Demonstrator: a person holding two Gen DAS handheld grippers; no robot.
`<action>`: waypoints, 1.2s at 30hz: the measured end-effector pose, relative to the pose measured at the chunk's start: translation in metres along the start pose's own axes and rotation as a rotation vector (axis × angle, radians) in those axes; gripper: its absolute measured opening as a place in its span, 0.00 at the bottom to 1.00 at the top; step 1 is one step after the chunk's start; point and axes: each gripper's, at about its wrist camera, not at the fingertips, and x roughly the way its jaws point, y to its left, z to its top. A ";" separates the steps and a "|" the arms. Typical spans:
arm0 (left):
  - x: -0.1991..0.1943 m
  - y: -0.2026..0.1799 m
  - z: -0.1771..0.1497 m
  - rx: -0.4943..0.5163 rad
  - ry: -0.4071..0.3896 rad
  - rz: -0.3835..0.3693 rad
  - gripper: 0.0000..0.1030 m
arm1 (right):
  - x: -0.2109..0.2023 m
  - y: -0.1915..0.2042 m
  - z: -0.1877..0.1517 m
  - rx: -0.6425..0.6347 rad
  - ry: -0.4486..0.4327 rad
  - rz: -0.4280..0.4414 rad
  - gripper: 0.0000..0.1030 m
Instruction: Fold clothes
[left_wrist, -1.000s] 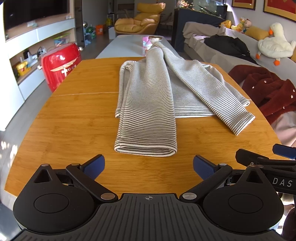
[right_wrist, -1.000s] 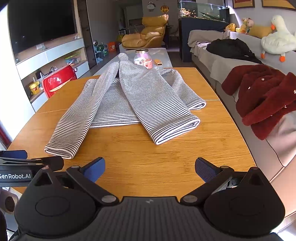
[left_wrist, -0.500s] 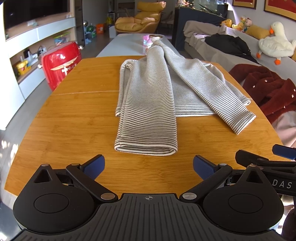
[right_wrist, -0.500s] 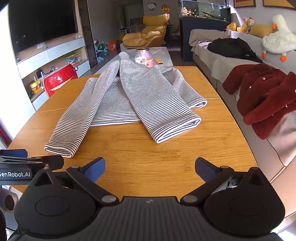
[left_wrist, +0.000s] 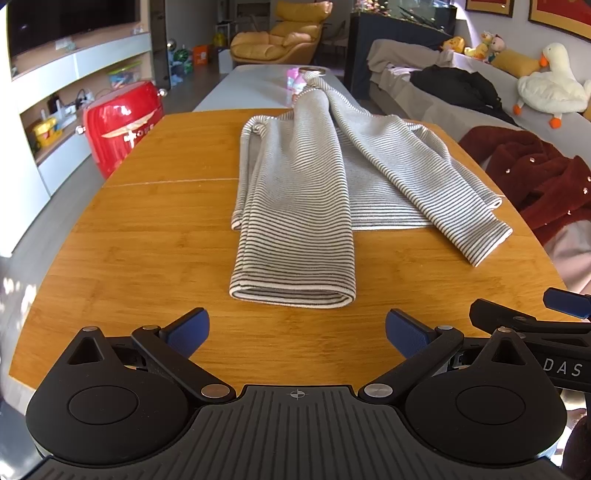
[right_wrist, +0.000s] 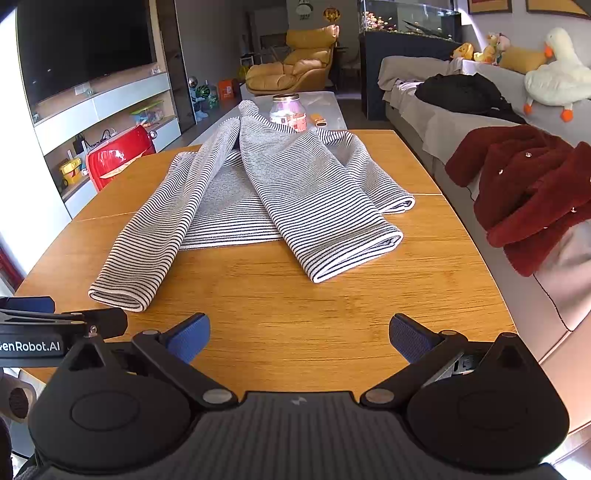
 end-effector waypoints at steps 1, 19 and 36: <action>0.000 0.000 0.000 0.000 0.000 0.000 1.00 | 0.000 0.000 0.000 0.000 0.001 0.000 1.00; 0.000 0.001 0.000 0.000 0.006 -0.001 1.00 | 0.001 0.000 -0.001 -0.002 0.004 -0.003 1.00; 0.001 0.001 -0.001 -0.003 0.009 -0.002 1.00 | 0.004 0.001 -0.001 -0.009 0.011 -0.006 1.00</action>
